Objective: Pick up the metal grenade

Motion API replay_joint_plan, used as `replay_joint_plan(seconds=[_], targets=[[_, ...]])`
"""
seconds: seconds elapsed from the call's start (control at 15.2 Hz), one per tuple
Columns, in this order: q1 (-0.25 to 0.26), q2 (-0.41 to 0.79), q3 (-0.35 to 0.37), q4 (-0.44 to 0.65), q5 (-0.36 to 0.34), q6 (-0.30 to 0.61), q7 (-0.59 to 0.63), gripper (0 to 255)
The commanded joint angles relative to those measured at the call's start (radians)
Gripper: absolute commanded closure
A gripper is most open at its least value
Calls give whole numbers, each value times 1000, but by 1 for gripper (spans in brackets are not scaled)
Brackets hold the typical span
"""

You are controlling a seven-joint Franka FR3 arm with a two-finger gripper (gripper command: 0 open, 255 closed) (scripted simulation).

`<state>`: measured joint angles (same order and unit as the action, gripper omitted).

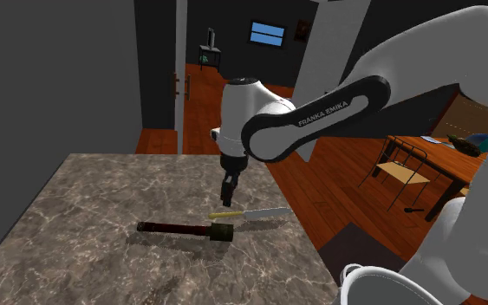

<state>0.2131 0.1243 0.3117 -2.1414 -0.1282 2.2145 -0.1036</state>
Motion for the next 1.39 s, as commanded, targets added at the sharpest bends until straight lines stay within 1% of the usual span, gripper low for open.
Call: replay_joint_plan(seconds=[0.0, 0.26, 0.59, 1.12, 1.25, 1.32], targets=[[18, 77, 6, 53, -43, 19, 14, 0], [66, 221, 6, 155, -125, 50, 42, 0], [140, 401, -7, 304, -215, 66, 61, 0], [160, 481, -30, 314, -251, 133, 87, 0], [160, 481, -30, 314, -251, 133, 87, 0], [160, 480, -30, 313, -250, 133, 87, 255]])
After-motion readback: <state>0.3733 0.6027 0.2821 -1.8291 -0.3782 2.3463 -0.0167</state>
